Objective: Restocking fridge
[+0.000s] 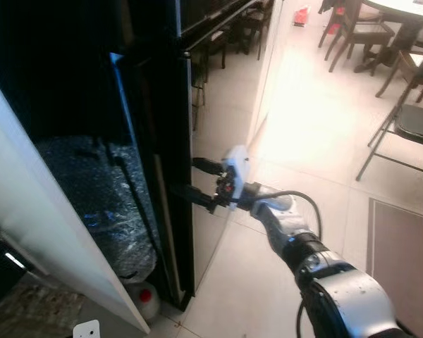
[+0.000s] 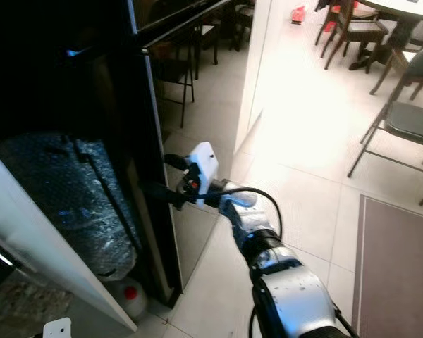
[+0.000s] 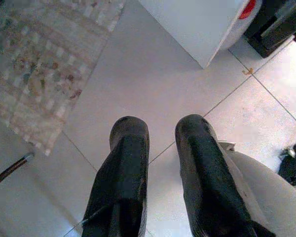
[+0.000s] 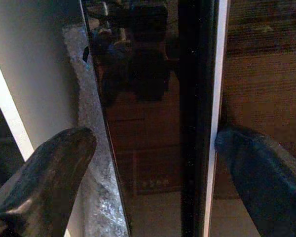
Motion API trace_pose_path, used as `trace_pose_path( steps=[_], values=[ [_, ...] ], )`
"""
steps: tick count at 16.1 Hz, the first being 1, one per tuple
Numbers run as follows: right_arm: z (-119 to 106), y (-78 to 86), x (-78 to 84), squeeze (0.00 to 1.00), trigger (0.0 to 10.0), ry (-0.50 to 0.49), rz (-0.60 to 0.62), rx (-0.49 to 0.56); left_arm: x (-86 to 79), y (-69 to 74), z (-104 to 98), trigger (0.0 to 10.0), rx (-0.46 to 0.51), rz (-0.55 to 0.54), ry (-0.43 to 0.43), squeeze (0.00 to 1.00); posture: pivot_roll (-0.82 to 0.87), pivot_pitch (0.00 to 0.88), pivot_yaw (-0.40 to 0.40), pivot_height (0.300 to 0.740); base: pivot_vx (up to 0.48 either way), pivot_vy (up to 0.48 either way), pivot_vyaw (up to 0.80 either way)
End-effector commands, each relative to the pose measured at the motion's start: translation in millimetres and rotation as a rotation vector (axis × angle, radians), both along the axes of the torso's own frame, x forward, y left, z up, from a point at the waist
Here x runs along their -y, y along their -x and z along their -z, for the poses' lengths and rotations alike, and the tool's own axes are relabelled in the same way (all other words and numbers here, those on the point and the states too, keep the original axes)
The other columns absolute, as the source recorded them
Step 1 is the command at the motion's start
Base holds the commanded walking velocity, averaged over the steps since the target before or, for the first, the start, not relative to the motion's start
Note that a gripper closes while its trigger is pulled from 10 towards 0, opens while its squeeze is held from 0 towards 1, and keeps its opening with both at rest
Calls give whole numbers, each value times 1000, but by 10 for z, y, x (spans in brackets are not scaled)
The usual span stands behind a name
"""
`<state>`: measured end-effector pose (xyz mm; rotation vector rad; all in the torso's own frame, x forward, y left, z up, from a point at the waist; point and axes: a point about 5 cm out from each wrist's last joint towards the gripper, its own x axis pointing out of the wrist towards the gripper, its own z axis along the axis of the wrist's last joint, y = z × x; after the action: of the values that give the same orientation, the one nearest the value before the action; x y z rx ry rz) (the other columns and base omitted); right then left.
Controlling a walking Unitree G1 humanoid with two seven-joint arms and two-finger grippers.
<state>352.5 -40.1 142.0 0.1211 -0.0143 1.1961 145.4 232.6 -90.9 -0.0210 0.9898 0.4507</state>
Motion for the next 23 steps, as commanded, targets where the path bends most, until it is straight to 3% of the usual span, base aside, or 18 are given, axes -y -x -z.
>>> trace_pose_path(
  steps=[1,4,7,9,11,12,13,14,15,17,18,19,21,23],
  values=[
    [-220,1,-283,0,10000,-6,-81,66,6,50,22,10000,-13,-14,11,0,-2,0,-27,740,0,0,0],
    [-219,0,-295,0,10000,-13,-73,63,18,40,21,10000,-11,-12,13,0,-9,0,-28,740,0,0,0],
    [-113,-27,-32,0,10000,-18,7,68,42,33,25,10000,-12,-8,17,0,-29,0,-27,740,0,0,0],
    [-55,-28,206,0,10000,-51,71,76,56,48,33,10000,-15,-6,19,0,-37,0,-26,740,0,0,0],
    [19,56,587,0,10000,-70,153,116,61,75,44,10000,-24,-5,19,0,-57,0,-22,740,0,0,0],
    [42,129,797,0,10000,-64,207,139,67,79,47,10000,-28,3,18,0,-59,0,-22,740,0,0,0],
    [45,175,892,0,10000,-69,233,142,67,85,49,10000,-29,2,19,0,-65,0,-23,740,0,0,0],
    [74,320,1181,0,10000,-77,310,129,65,87,49,10000,-29,3,18,0,-68,0,-23,740,0,0,0],
    [124,397,1354,0,10000,-100,372,98,59,88,48,10000,-30,5,17,0,-79,0,-19,740,0,0,0],
    [402,568,1809,0,10000,-122,574,-24,46,82,44,10000,-35,20,11,0,-88,0,-15,740,0,0,0],
    [471,607,1867,0,10000,-120,608,-52,43,79,43,10000,-35,23,9,0,-95,0,-12,740,0,0,0],
    [1025,843,2196,0,10000,-51,878,-291,35,65,36,10000,-32,25,7,0,-94,0,-5,740,0,0,0],
    [1636,1321,2291,0,10000,147,1075,-608,25,40,26,10000,-28,26,6,0,-96,0,2,740,0,0,0],
    [2025,1748,2223,0,10000,383,1166,-823,21,21,18,10000,-25,32,4,0,-85,0,8,740,0,0,0]
  ],
)
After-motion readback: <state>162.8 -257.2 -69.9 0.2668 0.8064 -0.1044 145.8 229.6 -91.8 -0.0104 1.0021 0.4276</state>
